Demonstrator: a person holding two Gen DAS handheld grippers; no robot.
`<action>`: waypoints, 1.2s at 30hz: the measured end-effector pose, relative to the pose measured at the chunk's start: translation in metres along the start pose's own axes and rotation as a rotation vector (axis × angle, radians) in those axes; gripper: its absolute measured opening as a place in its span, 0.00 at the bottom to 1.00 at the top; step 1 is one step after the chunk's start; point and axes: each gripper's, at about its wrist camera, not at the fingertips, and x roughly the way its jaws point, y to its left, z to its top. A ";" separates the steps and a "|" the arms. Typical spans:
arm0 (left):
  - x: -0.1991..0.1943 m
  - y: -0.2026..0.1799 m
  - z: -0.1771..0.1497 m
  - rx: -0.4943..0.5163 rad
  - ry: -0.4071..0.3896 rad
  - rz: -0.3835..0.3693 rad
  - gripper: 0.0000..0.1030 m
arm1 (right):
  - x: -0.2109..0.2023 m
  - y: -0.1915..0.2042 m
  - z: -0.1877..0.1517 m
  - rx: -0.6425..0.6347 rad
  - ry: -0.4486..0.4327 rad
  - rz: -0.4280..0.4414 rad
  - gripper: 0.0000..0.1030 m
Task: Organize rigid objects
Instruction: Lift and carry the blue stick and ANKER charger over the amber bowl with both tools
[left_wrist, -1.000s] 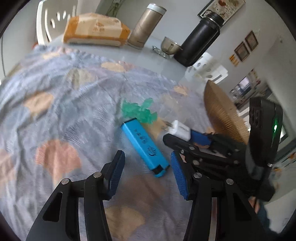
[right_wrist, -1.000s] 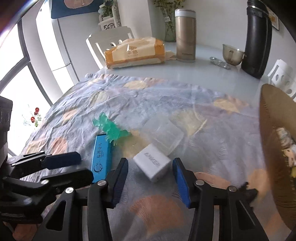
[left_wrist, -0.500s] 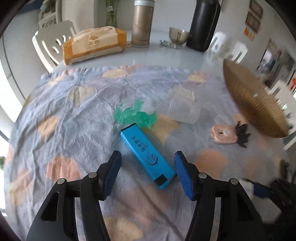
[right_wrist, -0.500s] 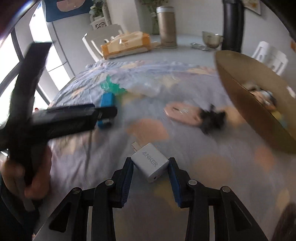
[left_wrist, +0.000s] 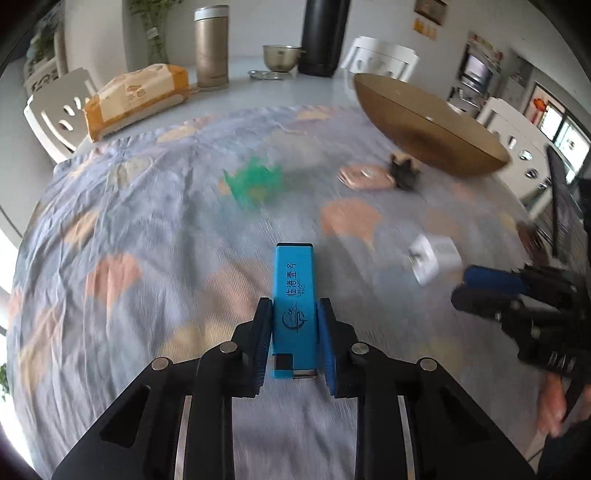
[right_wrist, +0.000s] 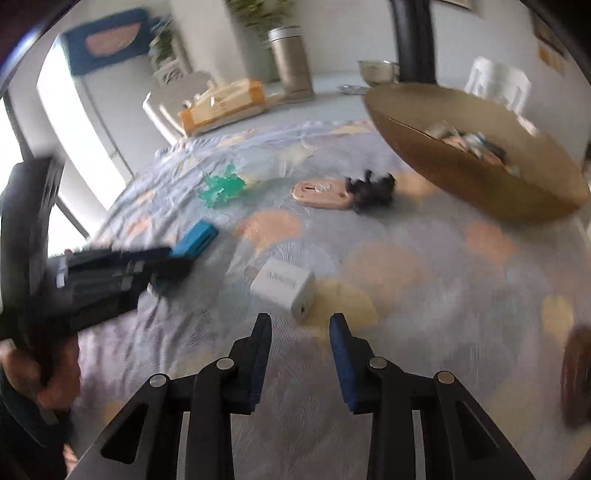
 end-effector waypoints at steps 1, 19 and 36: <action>-0.003 -0.001 -0.003 0.011 0.003 -0.019 0.21 | -0.002 0.001 -0.003 0.010 0.005 0.021 0.31; 0.001 -0.017 -0.002 0.053 -0.053 0.096 0.25 | 0.033 0.018 0.028 -0.276 0.054 -0.107 0.68; -0.038 -0.041 0.003 0.084 -0.172 0.064 0.20 | -0.017 0.043 0.000 -0.267 -0.086 -0.053 0.36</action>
